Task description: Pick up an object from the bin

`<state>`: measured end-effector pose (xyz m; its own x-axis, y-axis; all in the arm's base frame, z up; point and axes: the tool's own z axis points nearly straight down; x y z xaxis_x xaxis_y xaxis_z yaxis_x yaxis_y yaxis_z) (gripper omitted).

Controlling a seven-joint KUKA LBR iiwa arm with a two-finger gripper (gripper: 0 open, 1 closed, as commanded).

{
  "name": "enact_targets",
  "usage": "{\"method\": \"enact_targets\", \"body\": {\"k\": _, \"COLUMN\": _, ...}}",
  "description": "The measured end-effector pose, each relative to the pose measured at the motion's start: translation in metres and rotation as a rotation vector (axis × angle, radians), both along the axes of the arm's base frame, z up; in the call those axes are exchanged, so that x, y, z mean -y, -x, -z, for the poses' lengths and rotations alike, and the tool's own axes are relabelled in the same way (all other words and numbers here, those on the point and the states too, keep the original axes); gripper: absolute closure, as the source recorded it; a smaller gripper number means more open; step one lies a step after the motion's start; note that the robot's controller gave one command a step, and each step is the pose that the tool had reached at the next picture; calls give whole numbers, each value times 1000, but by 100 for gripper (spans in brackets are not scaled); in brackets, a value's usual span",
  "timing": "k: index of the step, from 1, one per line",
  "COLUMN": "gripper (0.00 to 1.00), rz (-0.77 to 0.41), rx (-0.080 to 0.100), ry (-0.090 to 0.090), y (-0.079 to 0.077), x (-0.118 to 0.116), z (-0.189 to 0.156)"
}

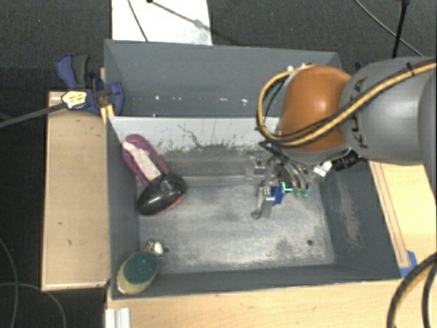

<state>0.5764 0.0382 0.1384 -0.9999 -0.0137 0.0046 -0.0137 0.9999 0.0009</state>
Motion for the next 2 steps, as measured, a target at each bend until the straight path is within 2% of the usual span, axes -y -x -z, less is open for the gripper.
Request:
{"method": "enact_targets", "body": {"k": 1, "gripper": 0, "rz": 54, "rx": 2, "ry": 4, "y": -13, "x": 104, "z": 71}}
{"method": "enact_targets", "body": {"k": 2, "gripper": 0, "rz": 102, "rx": 12, "ry": -1, "y": -15, "x": 60, "z": 36}}
